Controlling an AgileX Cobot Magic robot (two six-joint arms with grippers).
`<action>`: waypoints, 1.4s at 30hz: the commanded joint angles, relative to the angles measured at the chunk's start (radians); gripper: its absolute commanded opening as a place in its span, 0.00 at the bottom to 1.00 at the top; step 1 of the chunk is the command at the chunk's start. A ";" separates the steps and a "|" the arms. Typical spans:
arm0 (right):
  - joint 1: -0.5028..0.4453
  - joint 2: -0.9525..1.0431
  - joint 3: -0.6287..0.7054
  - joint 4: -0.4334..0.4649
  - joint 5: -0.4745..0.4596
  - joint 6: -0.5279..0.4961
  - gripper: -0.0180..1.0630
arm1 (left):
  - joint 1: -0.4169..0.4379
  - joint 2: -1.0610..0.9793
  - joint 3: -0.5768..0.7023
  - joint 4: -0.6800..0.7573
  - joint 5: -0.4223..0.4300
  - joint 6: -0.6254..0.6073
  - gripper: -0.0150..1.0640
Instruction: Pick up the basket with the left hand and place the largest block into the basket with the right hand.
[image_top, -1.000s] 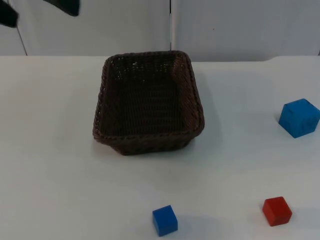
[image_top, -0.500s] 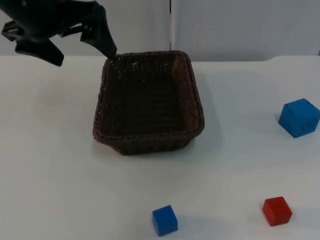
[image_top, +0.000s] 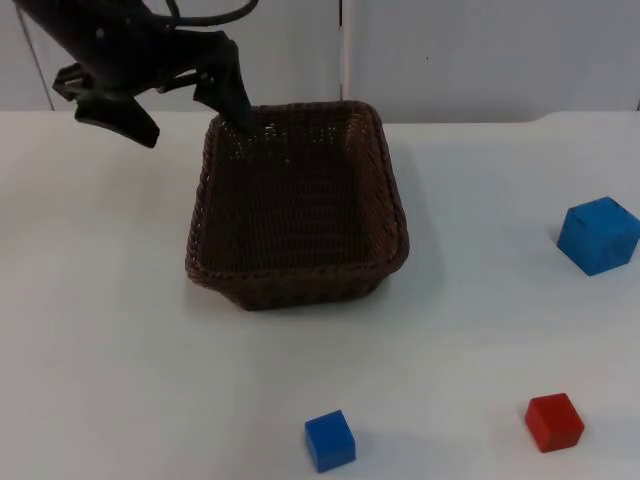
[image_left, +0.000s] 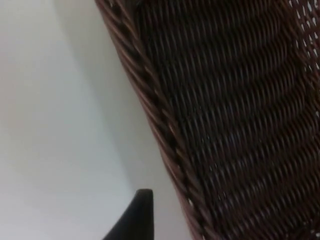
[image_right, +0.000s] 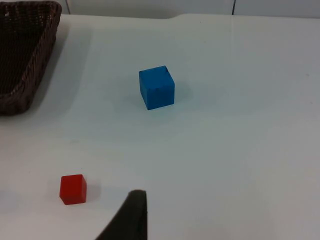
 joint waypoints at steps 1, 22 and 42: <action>-0.005 -0.004 0.000 0.002 -0.006 -0.003 0.99 | -0.002 0.018 -0.030 -0.002 0.018 -0.005 0.96; -0.005 -0.004 0.000 0.002 -0.006 -0.003 0.99 | 0.056 0.227 -0.152 -0.086 0.026 -0.005 0.96; -0.005 -0.004 0.000 0.002 -0.006 -0.003 0.99 | 0.018 0.312 -0.152 -0.083 0.020 -0.021 0.77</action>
